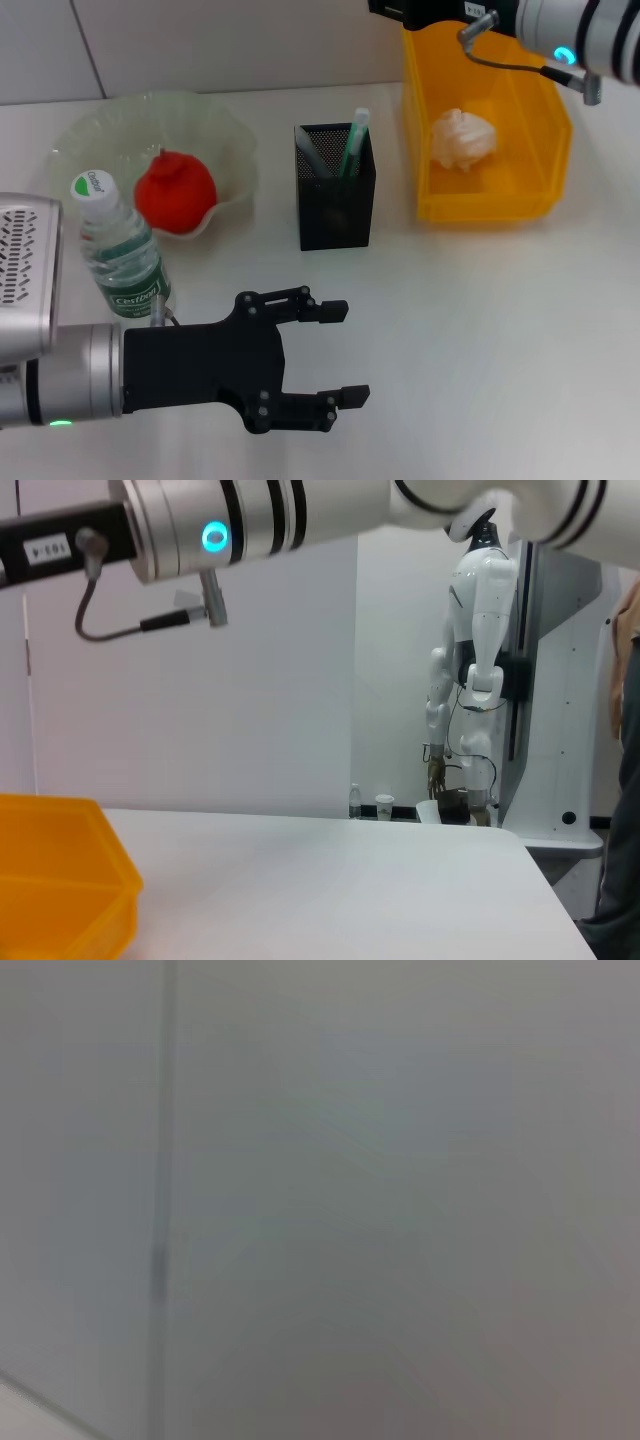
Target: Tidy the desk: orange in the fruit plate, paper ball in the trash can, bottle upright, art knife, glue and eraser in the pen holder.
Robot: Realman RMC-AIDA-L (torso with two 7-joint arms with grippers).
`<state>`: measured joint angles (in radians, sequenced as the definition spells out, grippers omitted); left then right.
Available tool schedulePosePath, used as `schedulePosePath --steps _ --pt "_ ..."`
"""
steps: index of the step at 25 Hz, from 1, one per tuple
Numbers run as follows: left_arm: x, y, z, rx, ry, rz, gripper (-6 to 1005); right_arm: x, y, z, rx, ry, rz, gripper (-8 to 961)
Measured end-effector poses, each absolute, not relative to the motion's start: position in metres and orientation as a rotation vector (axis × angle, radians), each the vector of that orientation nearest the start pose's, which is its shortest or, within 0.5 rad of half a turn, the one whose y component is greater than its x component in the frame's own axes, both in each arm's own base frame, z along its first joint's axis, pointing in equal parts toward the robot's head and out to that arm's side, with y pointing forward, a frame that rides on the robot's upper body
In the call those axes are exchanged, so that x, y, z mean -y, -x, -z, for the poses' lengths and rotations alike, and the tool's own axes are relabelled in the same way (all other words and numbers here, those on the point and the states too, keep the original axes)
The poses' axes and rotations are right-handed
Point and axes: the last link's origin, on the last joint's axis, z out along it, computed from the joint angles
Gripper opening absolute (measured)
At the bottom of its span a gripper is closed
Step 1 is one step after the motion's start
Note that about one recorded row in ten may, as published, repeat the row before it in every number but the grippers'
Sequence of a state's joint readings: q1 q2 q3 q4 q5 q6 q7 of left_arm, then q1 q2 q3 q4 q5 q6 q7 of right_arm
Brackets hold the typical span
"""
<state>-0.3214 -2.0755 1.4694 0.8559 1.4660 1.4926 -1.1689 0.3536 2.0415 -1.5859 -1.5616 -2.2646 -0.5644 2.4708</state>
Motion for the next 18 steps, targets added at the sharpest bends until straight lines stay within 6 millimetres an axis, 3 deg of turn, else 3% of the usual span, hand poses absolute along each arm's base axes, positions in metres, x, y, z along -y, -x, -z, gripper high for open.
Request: schedulePosePath --steps 3,4,5,6,8,9,10,13,14,18 --pt "-0.27 0.206 0.057 0.079 2.968 0.876 800 -0.391 -0.109 -0.056 -0.483 2.225 -0.595 608" --pt "-0.27 0.206 0.057 0.079 2.967 0.877 800 -0.386 -0.107 -0.069 -0.474 2.268 -0.697 608" --pt "-0.27 0.206 0.057 0.079 2.967 0.877 800 -0.386 -0.107 -0.069 -0.474 2.268 -0.697 608" --pt "-0.27 0.206 0.057 0.079 2.967 0.877 800 -0.379 -0.109 -0.083 -0.437 2.308 -0.804 608" --pt "-0.27 0.207 0.057 0.081 2.967 0.878 800 -0.373 -0.109 -0.09 -0.401 2.339 -0.854 608" --pt "-0.27 0.207 0.057 0.088 2.964 0.883 800 -0.363 -0.115 -0.107 -0.347 2.364 -0.94 608" --pt "-0.27 0.207 0.057 0.089 2.963 0.885 800 -0.363 -0.115 -0.107 -0.347 2.364 -0.94 608" --pt "-0.27 0.207 0.057 0.089 2.961 0.887 800 -0.341 -0.133 -0.129 -0.23 2.407 -1.043 608" --pt "-0.27 0.207 0.057 0.092 2.956 0.883 800 -0.329 -0.148 -0.135 -0.191 2.445 -1.063 608" --pt "-0.272 0.209 0.055 0.101 2.939 0.881 800 -0.316 -0.17 -0.133 -0.185 2.518 -1.01 608"
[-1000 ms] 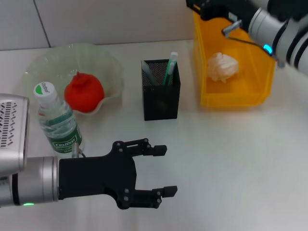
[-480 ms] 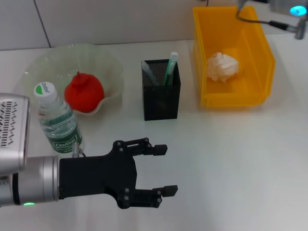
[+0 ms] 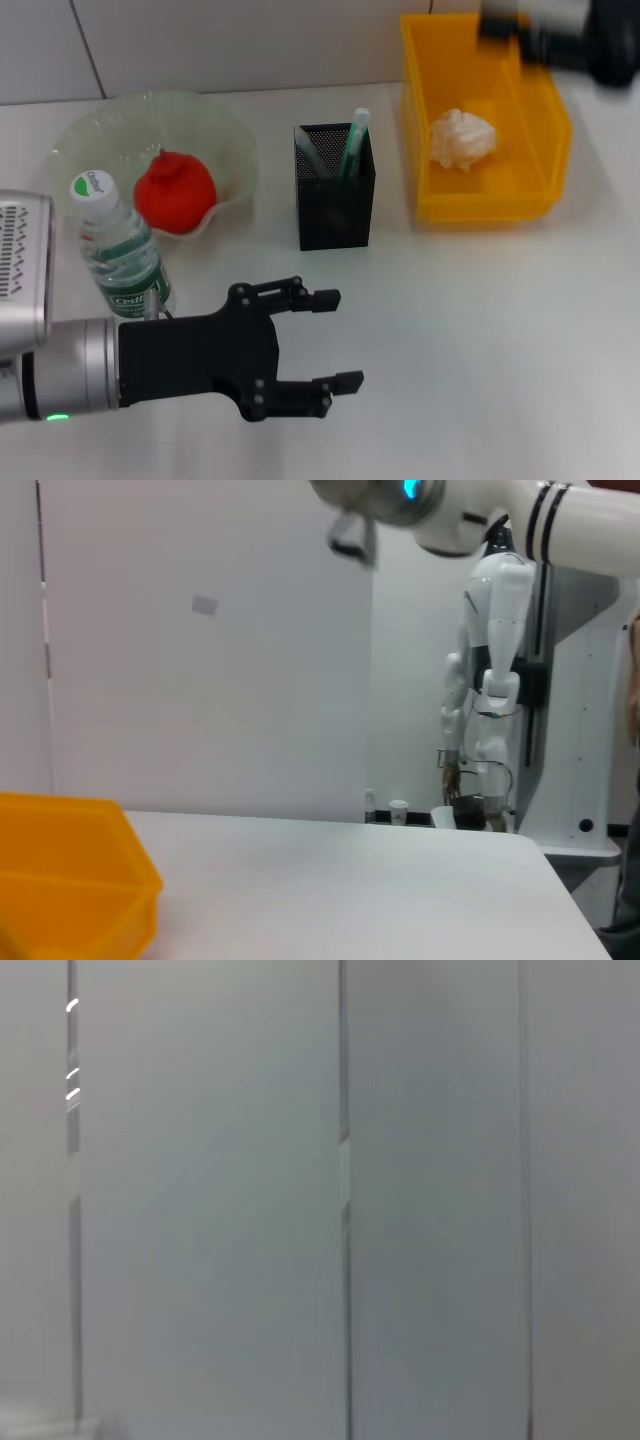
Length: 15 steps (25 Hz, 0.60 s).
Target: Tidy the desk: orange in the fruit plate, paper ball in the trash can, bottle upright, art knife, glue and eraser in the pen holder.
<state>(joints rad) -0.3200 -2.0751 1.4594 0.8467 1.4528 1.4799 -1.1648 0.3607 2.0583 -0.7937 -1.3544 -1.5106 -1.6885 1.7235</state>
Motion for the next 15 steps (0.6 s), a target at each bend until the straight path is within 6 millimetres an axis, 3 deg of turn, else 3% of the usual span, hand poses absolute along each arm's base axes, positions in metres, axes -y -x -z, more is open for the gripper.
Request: schedulePosePath --steps 1,6,15 --pt "-0.275 0.209 0.054 0.11 2.93 0.873 800 -0.308 -0.184 -0.124 -0.186 2.59 -0.923 608" --pt "-0.281 0.211 0.05 0.128 2.902 0.858 801 -0.299 -0.206 -0.1 -0.229 2.731 -0.685 608" --pt "-0.295 0.222 0.031 0.192 2.838 0.811 801 -0.295 -0.218 -0.055 -0.257 2.884 -0.537 608"
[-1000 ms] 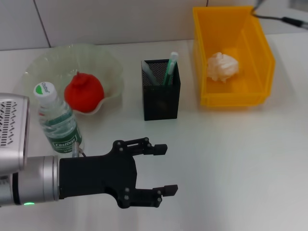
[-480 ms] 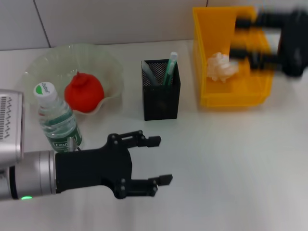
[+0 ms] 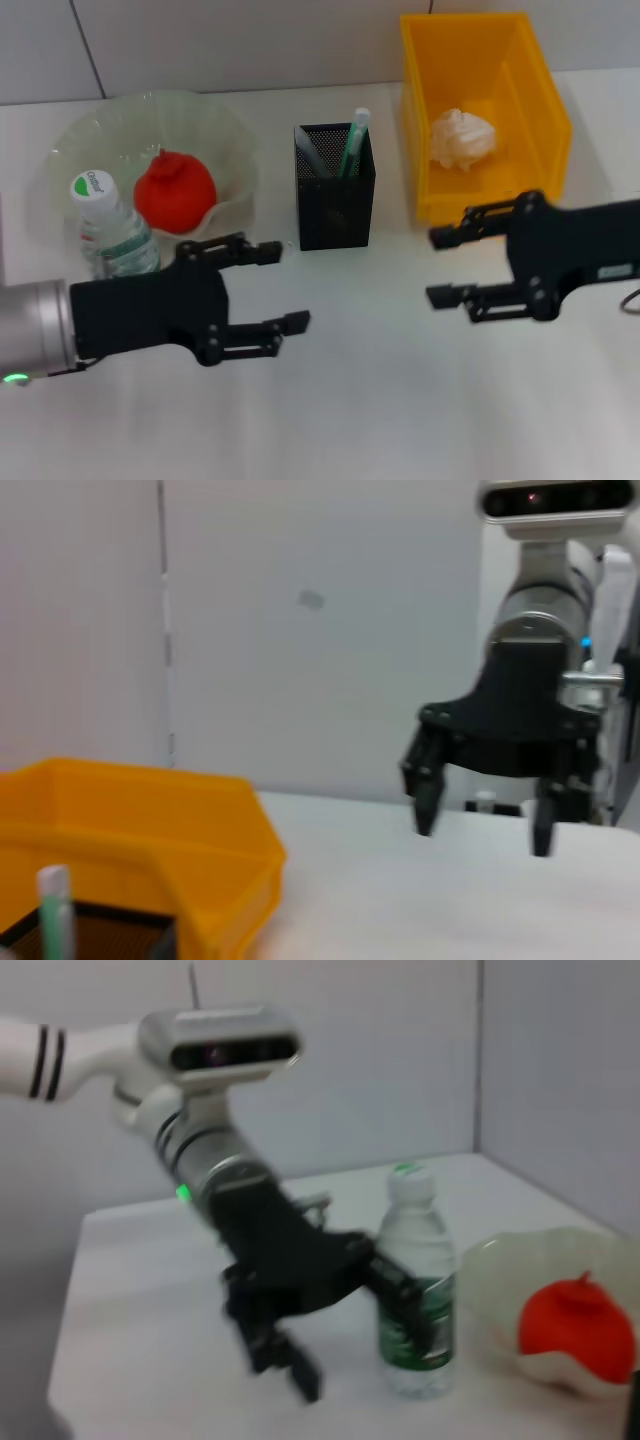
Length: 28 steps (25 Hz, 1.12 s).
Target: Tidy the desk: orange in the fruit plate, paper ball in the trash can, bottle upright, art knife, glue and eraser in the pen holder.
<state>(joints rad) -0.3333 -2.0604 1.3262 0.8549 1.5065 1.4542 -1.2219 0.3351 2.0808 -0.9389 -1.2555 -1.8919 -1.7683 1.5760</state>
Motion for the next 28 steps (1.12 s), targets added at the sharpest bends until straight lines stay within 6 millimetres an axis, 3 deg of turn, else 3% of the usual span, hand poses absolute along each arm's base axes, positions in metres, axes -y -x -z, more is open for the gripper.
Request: schedulePosePath --steps 6,11,28 --pt "-0.298 0.235 0.02 0.244 2.83 0.722 801 -0.298 -0.216 -0.016 -0.243 2.958 -0.424 608" --pt "-0.295 0.24 0.013 0.261 2.831 0.701 801 -0.301 -0.217 0.0 -0.224 2.972 -0.395 608" --pt "-0.288 0.248 0.003 0.27 2.839 0.697 801 -0.308 -0.205 0.011 -0.181 2.977 -0.425 608"
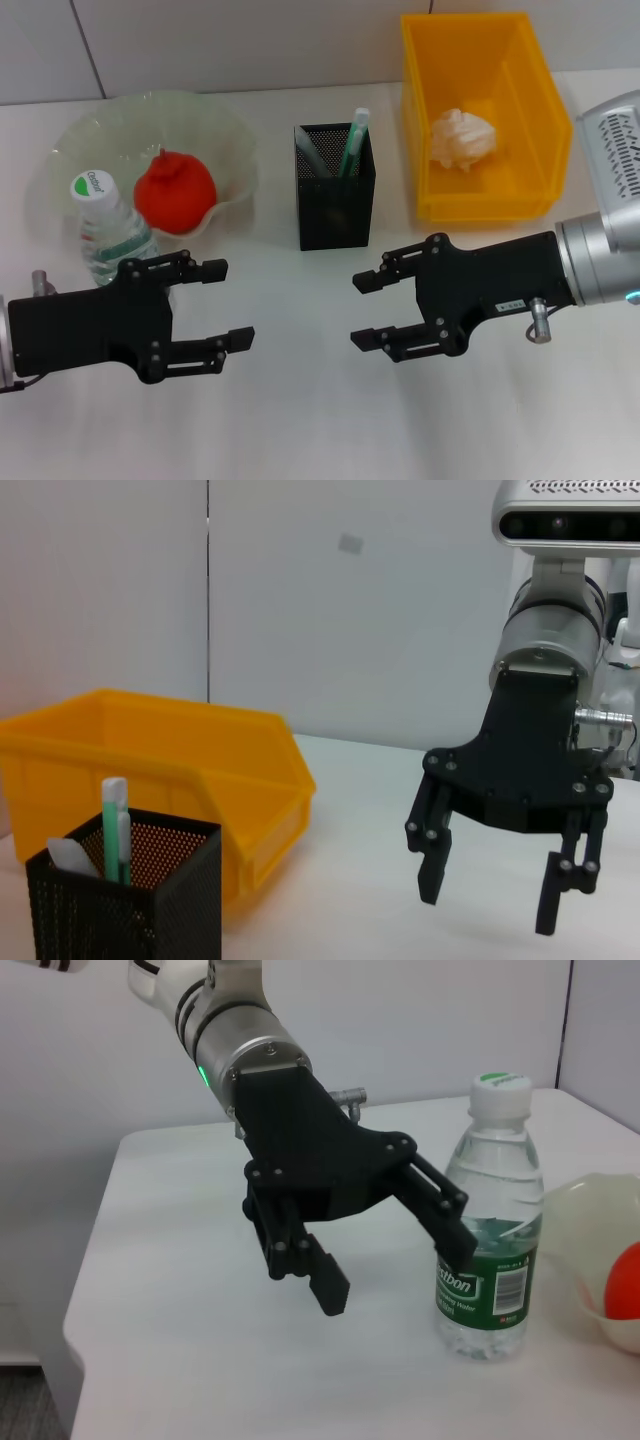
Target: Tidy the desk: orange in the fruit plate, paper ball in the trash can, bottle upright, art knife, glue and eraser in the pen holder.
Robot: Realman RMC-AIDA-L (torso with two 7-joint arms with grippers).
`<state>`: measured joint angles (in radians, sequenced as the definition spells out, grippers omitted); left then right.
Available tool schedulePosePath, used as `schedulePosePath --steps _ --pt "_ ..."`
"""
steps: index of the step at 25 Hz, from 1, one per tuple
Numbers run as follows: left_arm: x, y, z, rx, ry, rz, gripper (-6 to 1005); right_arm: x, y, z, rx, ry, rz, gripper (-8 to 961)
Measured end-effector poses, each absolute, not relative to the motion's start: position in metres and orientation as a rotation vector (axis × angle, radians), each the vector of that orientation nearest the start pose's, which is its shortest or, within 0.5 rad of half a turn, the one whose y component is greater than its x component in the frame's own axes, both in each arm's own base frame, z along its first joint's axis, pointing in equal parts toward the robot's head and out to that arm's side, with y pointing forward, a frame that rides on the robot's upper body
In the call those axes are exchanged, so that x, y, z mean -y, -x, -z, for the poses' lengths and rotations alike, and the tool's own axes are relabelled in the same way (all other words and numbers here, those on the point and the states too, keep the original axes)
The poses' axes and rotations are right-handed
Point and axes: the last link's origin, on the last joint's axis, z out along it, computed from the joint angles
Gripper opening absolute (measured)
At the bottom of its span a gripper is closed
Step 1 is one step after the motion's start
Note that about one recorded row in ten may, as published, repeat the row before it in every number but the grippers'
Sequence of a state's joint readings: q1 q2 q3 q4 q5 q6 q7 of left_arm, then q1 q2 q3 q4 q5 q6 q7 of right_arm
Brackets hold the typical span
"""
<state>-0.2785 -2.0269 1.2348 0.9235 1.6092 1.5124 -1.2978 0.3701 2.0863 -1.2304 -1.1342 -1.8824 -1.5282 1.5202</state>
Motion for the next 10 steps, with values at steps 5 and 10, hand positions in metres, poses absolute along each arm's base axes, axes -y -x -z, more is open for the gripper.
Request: schedulePosePath --steps 5,10 --pt "-0.2865 0.2489 0.0032 0.274 2.839 0.696 801 -0.3088 -0.204 0.0115 -0.176 2.974 -0.425 608" --pt "-0.2862 0.2489 0.0036 0.276 2.839 0.697 801 -0.3091 -0.2036 0.0122 -0.176 2.976 -0.425 608"
